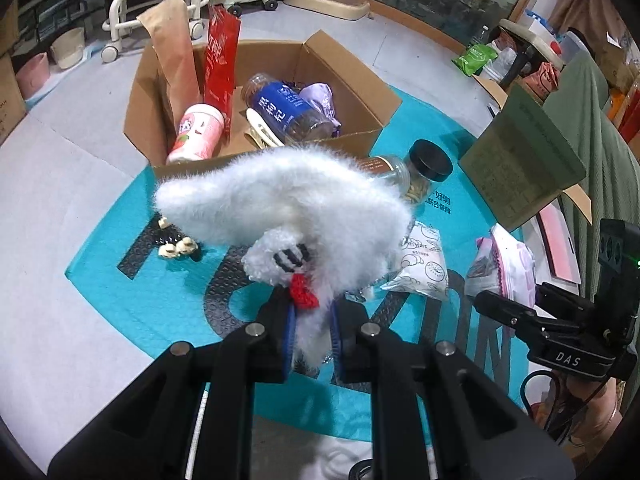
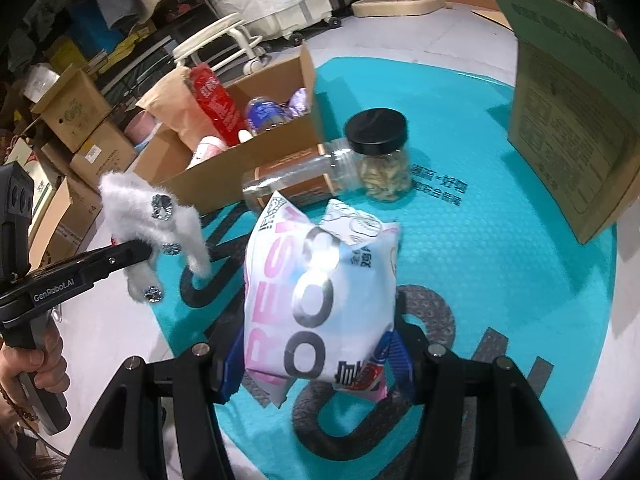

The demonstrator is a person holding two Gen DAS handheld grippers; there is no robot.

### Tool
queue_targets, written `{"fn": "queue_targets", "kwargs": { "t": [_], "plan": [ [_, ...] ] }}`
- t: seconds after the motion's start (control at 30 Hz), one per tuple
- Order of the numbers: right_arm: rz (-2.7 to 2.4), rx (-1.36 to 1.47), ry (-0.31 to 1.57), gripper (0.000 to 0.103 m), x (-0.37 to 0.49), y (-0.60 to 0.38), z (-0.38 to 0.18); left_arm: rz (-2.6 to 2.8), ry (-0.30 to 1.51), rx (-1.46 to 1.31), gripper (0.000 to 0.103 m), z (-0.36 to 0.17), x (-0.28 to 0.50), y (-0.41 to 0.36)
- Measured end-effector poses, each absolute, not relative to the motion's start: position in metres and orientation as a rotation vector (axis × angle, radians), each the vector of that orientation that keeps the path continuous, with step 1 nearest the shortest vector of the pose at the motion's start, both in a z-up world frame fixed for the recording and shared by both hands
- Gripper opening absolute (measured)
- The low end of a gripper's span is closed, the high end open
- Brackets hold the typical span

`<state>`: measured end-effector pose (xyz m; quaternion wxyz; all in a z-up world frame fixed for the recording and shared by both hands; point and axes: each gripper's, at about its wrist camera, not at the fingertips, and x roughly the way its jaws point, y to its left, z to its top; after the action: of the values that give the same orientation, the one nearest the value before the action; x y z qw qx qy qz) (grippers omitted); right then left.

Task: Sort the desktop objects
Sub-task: 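Grasp the white plush cat with the left tool while the right tool holds the snack bag, then carry the plush cat and snack bag over the cardboard box with both tools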

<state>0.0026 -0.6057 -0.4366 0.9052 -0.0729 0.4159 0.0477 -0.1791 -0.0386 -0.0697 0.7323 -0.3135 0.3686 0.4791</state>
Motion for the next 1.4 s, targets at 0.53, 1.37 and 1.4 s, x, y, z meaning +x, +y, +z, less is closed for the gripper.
{"fn": "queue_targets", "kwargs": {
  "t": [0.53,1.37,1.4],
  "plan": [
    [0.234,-0.198,0.827,0.061,0.016,-0.541,-0.421,1.013,0.856,-0.523,0.014,-0.031,-0.19,-0.05],
    [0.333,-0.283,0.745,0.061,0.088,-0.465,-0.369,1.029,0.805,-0.454,0.014,0.009,-0.189,0.014],
    [0.334,-0.284,0.742,0.061,0.091,-0.463,-0.367,1.031,0.804,-0.449,0.014,0.01,-0.188,0.019]
  ]
}}
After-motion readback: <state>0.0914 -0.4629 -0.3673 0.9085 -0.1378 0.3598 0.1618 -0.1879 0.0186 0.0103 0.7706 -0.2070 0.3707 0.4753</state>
